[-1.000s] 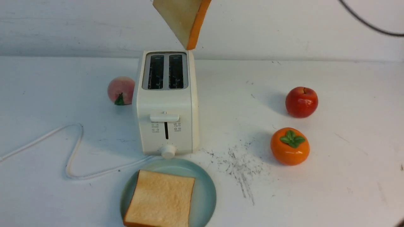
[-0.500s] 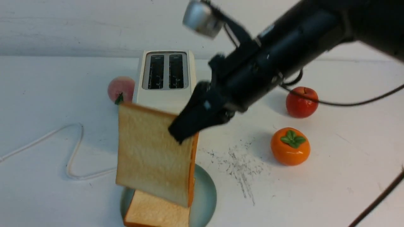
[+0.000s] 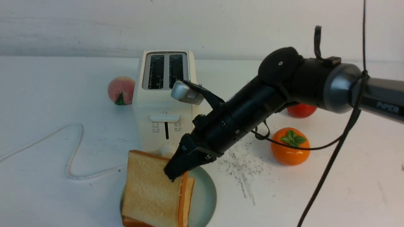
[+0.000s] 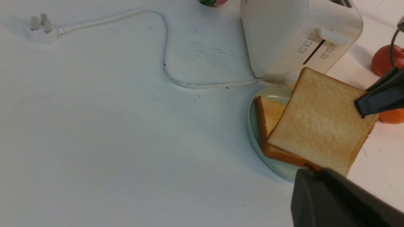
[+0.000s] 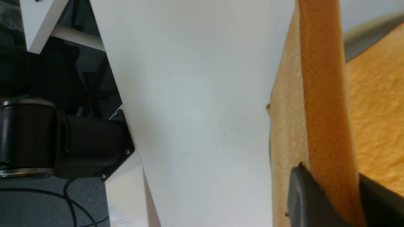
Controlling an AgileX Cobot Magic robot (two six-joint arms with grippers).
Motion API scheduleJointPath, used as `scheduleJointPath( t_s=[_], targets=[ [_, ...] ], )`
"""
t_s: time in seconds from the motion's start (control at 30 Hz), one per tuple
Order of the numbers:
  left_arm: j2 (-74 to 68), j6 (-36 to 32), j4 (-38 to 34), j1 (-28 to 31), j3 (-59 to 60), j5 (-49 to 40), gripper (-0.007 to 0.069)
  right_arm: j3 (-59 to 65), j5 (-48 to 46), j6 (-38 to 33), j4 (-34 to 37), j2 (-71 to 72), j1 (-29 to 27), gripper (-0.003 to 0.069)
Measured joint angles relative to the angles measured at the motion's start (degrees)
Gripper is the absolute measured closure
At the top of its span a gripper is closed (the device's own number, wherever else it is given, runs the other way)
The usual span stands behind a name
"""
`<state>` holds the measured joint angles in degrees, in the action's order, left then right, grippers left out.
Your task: Take toasted bread from bread machine on white table place on plate.
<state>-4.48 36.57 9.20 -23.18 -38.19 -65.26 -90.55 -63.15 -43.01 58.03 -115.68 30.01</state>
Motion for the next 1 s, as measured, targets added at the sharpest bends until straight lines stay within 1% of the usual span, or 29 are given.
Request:
scheduleJointPath(
  t_s=[0.03, 0.1, 0.13, 0.17, 0.2, 0.23, 0.27, 0.3, 0.33, 0.37, 0.4, 0.43, 0.47, 0.5, 0.57, 0.67, 0.73, 0.8, 0.87, 0.93, 0.97, 1.0],
  targets=[
    [0.0, 0.0, -0.07, 0.0, 0.0, 0.0, 0.0638, 0.0, 0.13, 0.0, -0.11, -0.08, 0.0, 0.0539],
    [0.0, 0.0, -0.38, 0.0, 0.0, 0.0, 0.0638, 0.0, 1.82, 0.0, -0.93, -0.73, 0.0, 0.049],
    [0.0, 0.0, -0.38, 0.0, 0.0, 0.0, 0.0638, 0.0, 1.82, 0.0, -0.93, -0.73, 0.0, 0.0484],
    [0.0, 0.0, -0.45, 0.0, 0.0, 0.0, 0.0638, 0.0, 3.01, 0.0, -2.02, -0.84, 0.0, 0.0425],
    [0.0, 0.0, -0.45, 0.0, 0.0, 0.0, 0.0638, 0.0, 3.77, 0.0, -2.54, -0.84, 0.0, 0.0384],
    [0.0, 0.0, -0.45, 0.0, 0.0, 0.0, 0.0638, 0.0, 3.9, 0.0, -2.63, -0.84, 0.0, 0.0384],
    [0.0, 0.0, -0.45, 0.0, 0.0, -0.02, 0.0638, 0.0, 4.62, 0.0, -3.22, -0.84, 0.0, 0.0312],
    [0.0, 0.0, -0.45, 0.0, 0.0, -0.13, 0.0638, 0.0, 5.01, 0.0, -3.57, -0.84, 0.0, 0.0265],
    [0.0, 0.0, -0.5, 0.0, 0.0, -0.16, 0.0638, 0.0, 5.15, 0.0, -3.76, -0.84, 0.0, 0.0247],
    [0.0, 0.0, -0.56, 0.0, 0.0, -0.24, 0.0638, 0.0, 5.45, 0.0, -5.04, -0.65, -0.05, 0.0178],
    [0.0, 0.0, -0.56, 0.0, 0.0, -0.35, 0.0638, 0.0, 5.44, 0.0, -6.61, -0.37, -0.06, 0.0139],
    [0.0, 0.0, -0.56, 0.0, 0.0, -0.35, 0.0638, 0.0, 5.34, 0.0, -6.89, -0.31, -0.13, 0.0126],
    [0.0, 0.0, -0.56, 0.0, 0.0, -0.47, 0.0638, -0.21, 4.72, 0.0, -9.61, 0.49, -0.45, 0.0082],
    [0.0, 0.0, -0.56, 0.0, 0.0, -0.47, 0.0638, -0.53, 4.22, 0.11, -11.06, 0.94, -0.69, 0.0066],
    [0.0, -0.13, -0.56, 0.0, 0.0, -0.47, 0.0638, -1.51, 3.2, 1.17, -14.15, 2.22, -1.61, 0.0057],
    [0.0, -0.97, -0.56, 0.0, 0.0, -0.47, 0.0638, -4.11, 1.34, 5.02, -19.81, 4.86, -3.53, 0.0084],
    [0.0, -1.5, -0.56, 0.0, 0.0, -0.47, 0.0638, -6.52, -0.93, 7.53, -24.5, 7.33, -4.97, 0.0138],
    [0.0, -1.56, -0.56, 0.0, 0.0, -0.35, 0.0638, -8.72, -3.64, 10.08, -29.28, 9.94, -6.25, 0.0217],
    [0.0, -1.56, -0.5, 0.0, 0.0, 0.06, 0.0638, -10.63, -6.18, 14.38, -34.55, 13.43, -7.68, 0.0344],
    [0.0, -1.62, -0.1, 0.0, 0.0, 0.7, 0.0638, -11.59, -7.18, 20.04, -39.32, 18.04, -9.41, 0.052],
    [0.0, -1.62, 0.09, 0.0, 0.0, 1.09, 0.0638, -11.59, -7.39, 22.55, -41.09, 20.39, -10.2, 0.0592],
    [0.0, -1.68, 0.23, 0.0, 0.0, 1.72, 0.0638, -11.59, -7.66, 24.44, -42.32, 22.36, -10.78, 0.063]
  ],
)
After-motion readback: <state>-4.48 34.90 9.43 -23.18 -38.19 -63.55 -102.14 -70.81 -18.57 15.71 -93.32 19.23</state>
